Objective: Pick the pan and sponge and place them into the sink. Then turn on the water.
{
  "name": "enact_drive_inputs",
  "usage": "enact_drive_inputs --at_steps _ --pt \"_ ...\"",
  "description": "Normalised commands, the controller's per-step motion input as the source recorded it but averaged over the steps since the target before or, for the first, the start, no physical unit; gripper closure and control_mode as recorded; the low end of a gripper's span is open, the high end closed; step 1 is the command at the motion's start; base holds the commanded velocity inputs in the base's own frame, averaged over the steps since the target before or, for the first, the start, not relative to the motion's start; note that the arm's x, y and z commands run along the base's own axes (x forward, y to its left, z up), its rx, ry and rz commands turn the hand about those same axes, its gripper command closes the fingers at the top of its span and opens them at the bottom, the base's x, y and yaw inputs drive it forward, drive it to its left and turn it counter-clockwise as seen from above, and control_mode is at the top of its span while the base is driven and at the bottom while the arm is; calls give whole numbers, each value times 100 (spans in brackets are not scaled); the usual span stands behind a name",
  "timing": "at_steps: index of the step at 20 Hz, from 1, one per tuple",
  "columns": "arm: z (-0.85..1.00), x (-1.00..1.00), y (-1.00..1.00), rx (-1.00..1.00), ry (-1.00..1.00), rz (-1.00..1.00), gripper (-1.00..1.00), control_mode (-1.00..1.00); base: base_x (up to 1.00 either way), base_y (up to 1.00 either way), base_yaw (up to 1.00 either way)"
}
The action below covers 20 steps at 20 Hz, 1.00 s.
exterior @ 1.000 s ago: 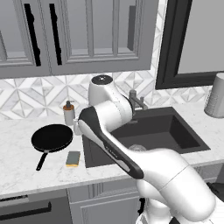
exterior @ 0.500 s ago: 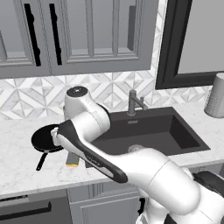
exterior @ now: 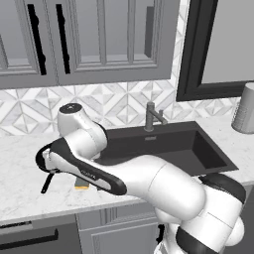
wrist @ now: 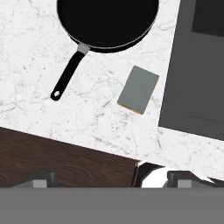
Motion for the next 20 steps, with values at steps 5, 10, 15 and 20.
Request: enact_drive_inputs --at_steps 5,10,15,20 --pt "-32 40 22 1 1 0 -100 -100 0 0 0" --pt "-24 33 24 0 0 0 -100 -100 0 0 0" --pt "-13 13 31 0 5 0 -100 -100 0 0 0" --pt "-25 18 24 0 8 0 -100 -100 0 0 0"
